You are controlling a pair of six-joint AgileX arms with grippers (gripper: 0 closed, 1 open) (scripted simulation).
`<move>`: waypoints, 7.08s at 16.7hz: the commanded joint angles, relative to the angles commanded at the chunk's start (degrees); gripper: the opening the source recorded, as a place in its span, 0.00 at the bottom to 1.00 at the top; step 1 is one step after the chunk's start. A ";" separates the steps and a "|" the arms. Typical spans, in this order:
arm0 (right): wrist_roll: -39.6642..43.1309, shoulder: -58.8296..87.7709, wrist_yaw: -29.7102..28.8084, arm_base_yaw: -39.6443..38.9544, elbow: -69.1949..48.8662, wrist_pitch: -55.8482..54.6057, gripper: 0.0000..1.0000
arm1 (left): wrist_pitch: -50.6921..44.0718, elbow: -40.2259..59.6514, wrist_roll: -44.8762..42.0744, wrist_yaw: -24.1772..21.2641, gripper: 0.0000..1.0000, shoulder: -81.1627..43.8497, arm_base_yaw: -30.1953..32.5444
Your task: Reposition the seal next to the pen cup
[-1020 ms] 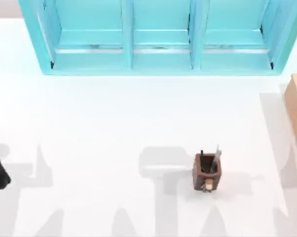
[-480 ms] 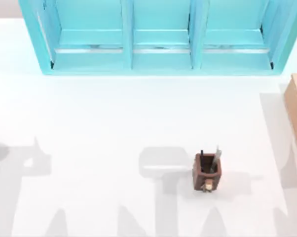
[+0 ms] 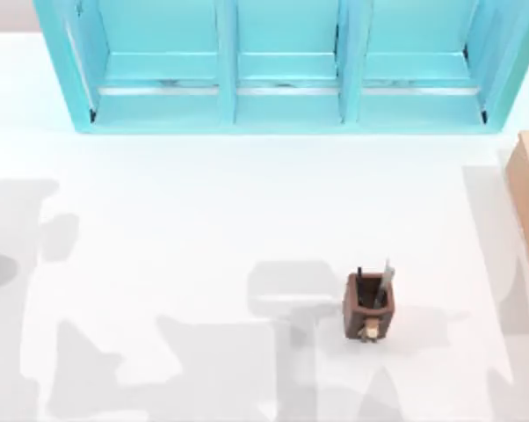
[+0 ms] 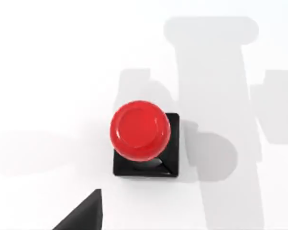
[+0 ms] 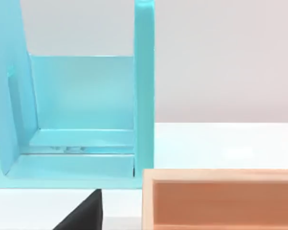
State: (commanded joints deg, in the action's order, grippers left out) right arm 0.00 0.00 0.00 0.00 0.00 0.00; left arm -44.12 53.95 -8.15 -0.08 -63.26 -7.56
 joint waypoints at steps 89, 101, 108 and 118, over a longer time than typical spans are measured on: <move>0.00 0.00 0.00 0.00 0.00 0.00 1.00 | -33.30 51.89 54.45 -0.13 0.00 -55.40 55.50; 0.00 0.00 0.00 0.00 0.00 0.00 1.00 | -29.46 48.62 55.92 -0.12 0.00 -55.76 56.92; 0.00 0.00 0.00 0.00 0.00 0.00 1.00 | -29.38 48.58 55.93 -0.09 0.30 -55.75 56.92; 0.00 0.00 0.00 0.00 0.00 0.00 1.00 | -29.38 48.58 55.93 -0.09 1.00 -55.75 56.92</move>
State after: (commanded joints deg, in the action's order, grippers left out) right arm 0.00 0.00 0.00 0.00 0.00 0.00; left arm -73.50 102.54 47.77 -0.17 -119.01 49.36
